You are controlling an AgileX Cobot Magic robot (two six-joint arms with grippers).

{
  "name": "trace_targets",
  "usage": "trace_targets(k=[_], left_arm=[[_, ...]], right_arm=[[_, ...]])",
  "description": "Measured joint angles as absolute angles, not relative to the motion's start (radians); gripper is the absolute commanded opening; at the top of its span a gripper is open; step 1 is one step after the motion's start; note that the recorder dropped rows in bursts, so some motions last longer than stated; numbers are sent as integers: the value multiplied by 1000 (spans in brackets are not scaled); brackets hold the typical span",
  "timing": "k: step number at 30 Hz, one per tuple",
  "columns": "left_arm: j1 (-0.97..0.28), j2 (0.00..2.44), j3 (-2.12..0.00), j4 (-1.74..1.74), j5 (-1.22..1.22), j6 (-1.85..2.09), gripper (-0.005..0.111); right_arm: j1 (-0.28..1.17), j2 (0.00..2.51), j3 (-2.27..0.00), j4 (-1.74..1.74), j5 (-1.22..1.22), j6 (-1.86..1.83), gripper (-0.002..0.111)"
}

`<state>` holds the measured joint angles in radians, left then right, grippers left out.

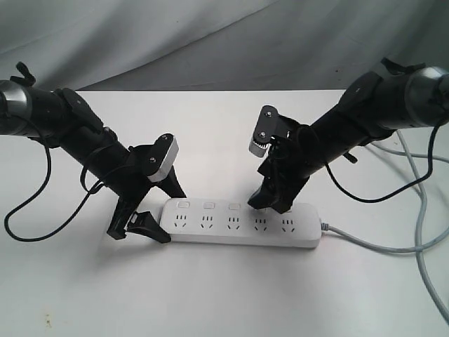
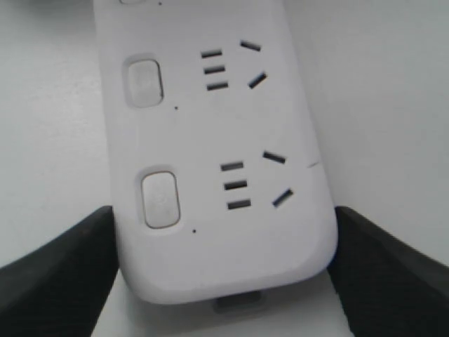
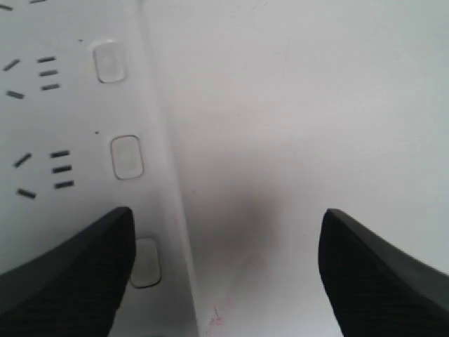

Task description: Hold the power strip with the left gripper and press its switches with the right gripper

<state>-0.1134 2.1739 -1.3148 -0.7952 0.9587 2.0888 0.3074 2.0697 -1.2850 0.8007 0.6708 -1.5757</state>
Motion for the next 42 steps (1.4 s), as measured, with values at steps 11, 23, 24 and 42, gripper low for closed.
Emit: trace_targets(k=[11, 23, 24, 42], left_arm=[[-113, 2174, -1315, -797, 959, 2089, 23], [-113, 2174, -1315, -797, 959, 2089, 23], [-113, 2174, -1315, -797, 959, 2089, 23], [-113, 2174, -1315, -797, 959, 2089, 23]], right_arm=[[120, 1935, -1278, 908, 845, -1682, 67], [108, 2036, -1190, 1035, 826, -1829, 67], [108, 2036, -1188, 1038, 822, -1837, 67], [128, 2036, -1188, 1025, 756, -1856, 67]])
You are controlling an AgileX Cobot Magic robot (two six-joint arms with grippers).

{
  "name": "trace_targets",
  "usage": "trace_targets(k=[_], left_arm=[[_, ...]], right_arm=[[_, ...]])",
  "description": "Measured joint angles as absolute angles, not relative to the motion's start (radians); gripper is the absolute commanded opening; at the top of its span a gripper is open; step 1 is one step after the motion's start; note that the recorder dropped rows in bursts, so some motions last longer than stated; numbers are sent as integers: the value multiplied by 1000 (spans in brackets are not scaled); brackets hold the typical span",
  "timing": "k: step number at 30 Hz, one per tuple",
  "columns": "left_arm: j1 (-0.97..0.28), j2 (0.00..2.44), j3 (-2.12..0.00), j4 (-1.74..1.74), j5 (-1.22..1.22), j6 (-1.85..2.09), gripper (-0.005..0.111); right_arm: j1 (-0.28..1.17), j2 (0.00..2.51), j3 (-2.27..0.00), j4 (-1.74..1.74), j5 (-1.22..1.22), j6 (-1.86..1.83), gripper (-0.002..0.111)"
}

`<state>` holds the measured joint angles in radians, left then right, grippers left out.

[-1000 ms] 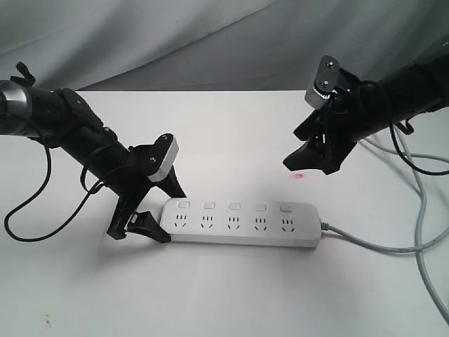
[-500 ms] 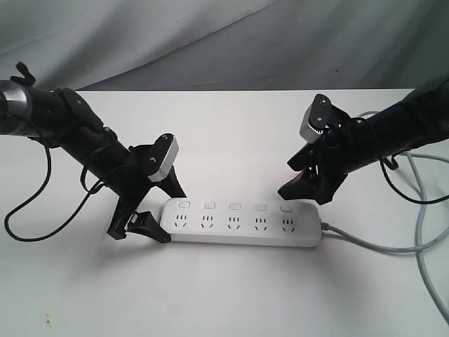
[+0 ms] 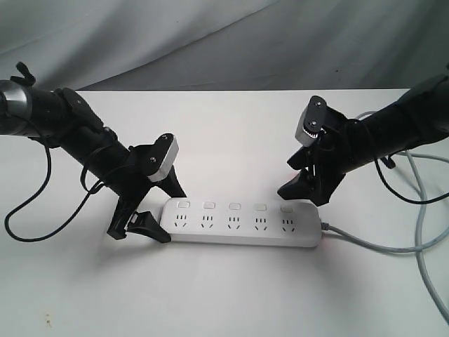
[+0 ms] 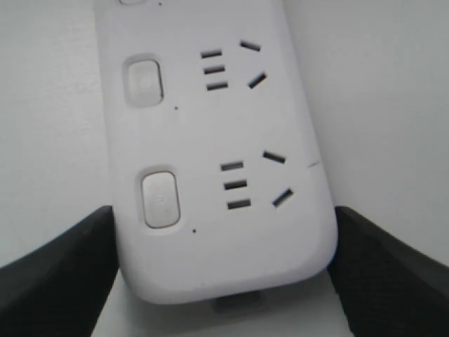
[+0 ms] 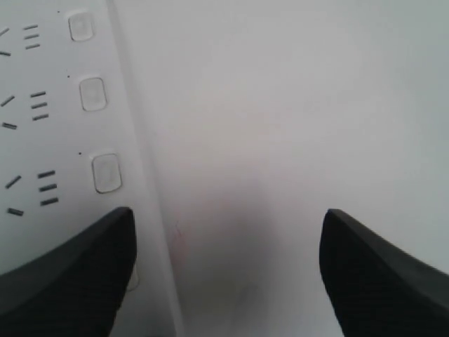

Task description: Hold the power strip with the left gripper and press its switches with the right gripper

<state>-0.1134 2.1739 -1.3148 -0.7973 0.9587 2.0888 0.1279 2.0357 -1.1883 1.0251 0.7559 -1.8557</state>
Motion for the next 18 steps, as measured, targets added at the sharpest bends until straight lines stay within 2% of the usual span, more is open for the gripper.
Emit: trace_targets(k=[18], left_arm=[[-113, 2174, -1315, -797, 959, 2089, 23]], right_arm=[[128, 2084, -1188, 1002, 770, -1816, 67]])
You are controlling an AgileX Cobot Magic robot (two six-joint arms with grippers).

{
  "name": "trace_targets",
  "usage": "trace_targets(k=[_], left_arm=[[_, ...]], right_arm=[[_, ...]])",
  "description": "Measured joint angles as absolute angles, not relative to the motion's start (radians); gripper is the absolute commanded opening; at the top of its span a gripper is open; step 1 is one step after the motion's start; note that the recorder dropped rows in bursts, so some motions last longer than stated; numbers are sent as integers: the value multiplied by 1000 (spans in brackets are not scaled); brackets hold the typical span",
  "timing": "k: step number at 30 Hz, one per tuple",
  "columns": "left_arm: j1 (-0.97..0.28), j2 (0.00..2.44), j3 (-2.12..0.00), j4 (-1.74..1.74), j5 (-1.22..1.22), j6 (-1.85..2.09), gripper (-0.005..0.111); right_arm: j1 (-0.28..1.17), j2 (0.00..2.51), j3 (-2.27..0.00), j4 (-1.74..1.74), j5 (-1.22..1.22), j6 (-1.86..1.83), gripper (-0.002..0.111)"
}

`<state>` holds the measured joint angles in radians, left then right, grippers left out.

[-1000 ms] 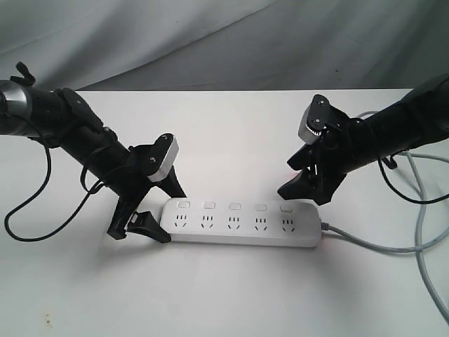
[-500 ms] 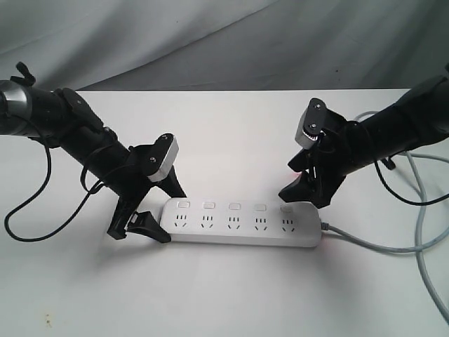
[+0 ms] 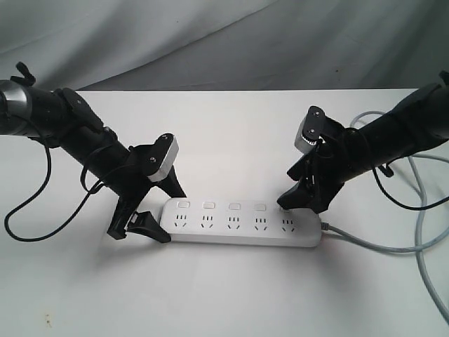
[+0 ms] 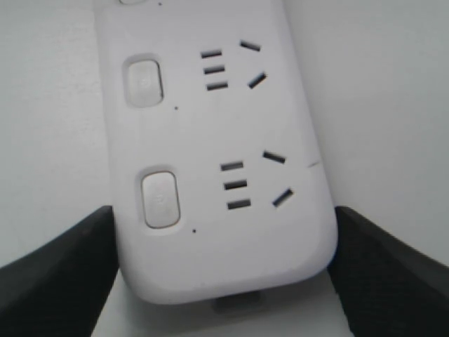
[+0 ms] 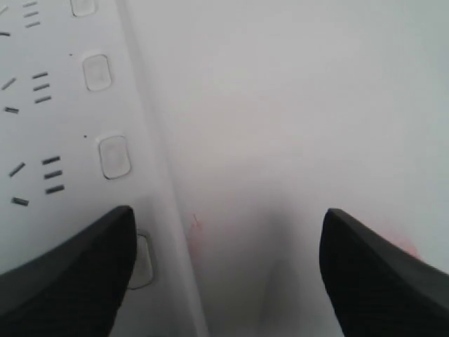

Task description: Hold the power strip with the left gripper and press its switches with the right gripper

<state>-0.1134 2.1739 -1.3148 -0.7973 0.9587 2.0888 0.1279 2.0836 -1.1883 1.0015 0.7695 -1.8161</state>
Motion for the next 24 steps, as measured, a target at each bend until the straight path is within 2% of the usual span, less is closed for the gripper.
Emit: trace_targets(k=[24], left_arm=[[-117, 2174, -1315, -801, 959, 2089, 23]], right_arm=[[138, 2081, -1196, 916, 716, -1645, 67]])
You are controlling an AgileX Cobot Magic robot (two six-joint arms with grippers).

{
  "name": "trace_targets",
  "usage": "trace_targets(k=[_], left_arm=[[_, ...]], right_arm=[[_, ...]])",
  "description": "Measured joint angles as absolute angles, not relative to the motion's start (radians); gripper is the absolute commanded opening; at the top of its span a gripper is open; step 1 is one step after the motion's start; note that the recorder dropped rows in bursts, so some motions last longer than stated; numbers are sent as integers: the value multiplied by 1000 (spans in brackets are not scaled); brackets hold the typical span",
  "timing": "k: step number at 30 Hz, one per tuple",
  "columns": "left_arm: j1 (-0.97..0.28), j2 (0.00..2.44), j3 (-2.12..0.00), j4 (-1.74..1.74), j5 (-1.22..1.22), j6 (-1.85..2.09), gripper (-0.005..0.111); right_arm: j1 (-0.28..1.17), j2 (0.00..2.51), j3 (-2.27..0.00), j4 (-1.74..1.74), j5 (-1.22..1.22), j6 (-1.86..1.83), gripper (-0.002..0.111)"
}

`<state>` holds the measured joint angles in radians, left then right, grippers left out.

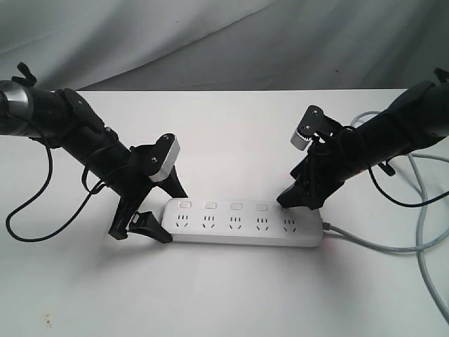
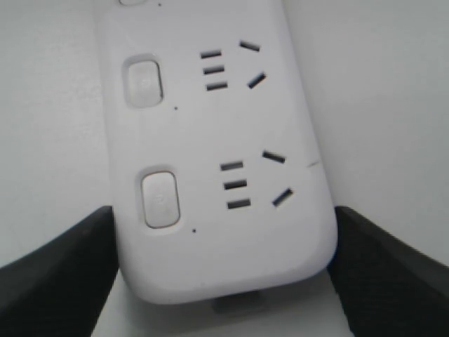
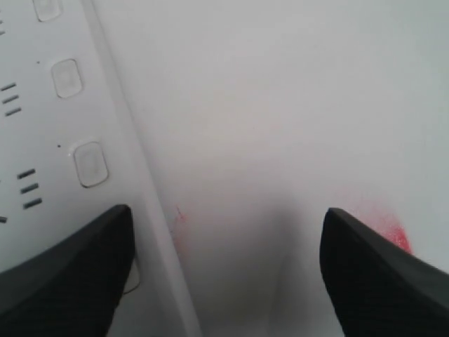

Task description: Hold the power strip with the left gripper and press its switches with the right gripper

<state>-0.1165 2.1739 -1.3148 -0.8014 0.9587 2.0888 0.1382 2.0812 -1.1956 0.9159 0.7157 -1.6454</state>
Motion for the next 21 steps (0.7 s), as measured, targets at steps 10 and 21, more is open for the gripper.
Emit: trace_targets(k=[10, 21], left_arm=[[-117, 2174, -1315, -801, 957, 2089, 23], [-117, 2174, -1315, -803, 957, 2089, 23]], right_arm=[[138, 2078, -1196, 892, 714, -1621, 67], [138, 2070, -1202, 846, 714, -1599, 67]])
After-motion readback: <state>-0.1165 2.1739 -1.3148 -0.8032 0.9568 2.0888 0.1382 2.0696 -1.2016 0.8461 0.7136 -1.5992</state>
